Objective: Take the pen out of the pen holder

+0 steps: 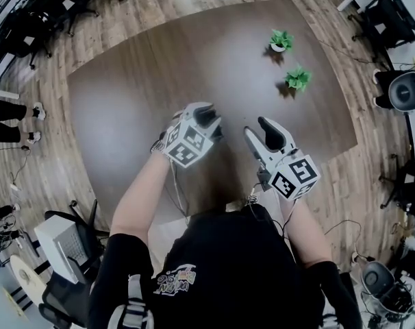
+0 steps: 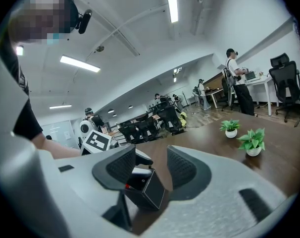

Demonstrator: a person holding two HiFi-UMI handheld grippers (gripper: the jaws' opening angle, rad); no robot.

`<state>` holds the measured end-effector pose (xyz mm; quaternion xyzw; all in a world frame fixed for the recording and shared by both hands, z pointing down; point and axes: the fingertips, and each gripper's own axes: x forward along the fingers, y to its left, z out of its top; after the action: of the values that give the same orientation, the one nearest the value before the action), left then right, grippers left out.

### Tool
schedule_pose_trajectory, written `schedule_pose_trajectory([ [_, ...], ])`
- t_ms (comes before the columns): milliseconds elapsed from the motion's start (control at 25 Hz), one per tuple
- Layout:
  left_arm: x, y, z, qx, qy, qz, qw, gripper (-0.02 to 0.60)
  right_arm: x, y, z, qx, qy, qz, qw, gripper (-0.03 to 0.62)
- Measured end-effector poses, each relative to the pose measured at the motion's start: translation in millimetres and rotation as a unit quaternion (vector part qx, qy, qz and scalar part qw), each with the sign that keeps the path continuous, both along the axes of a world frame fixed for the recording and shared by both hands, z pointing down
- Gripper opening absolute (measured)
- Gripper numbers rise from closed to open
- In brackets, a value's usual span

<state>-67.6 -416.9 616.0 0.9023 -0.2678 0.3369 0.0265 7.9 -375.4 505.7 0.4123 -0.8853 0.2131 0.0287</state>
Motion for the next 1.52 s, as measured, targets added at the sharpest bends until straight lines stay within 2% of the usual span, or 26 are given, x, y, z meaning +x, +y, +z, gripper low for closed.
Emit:
schedule_pose_trajectory([
  [320, 2, 3, 1, 0.007, -0.013, 0.024, 0.9996, 0.097, 3, -3, 4, -0.004, -0.003, 0.009, 1.000, 0.202],
  [400, 1, 3, 2, 0.015, -0.018, 0.024, 0.9994, 0.044, 3, -2, 4, -0.005, -0.003, 0.010, 1.000, 0.201],
  [840, -2, 4, 0, 0.018, -0.012, 0.025, 0.9995, 0.038, -1, -3, 0, -0.004, 0.002, 0.014, 1.000, 0.193],
  [1080, -6, 5, -6, 0.012, 0.015, 0.003, 0.9998, 0.036, 1, -2, -2, 0.002, 0.000, 0.015, 1.000, 0.196],
  [1400, -19, 1, -32, 0.021, 0.082, -0.046, 0.9953, 0.035, -2, 0, -4, 0.008, -0.005, 0.006, 1.000, 0.185],
  [1520, -25, 0, -48, 0.032, 0.111, -0.069, 0.9909, 0.035, -4, 2, -7, 0.011, -0.002, -0.001, 1.000, 0.133],
])
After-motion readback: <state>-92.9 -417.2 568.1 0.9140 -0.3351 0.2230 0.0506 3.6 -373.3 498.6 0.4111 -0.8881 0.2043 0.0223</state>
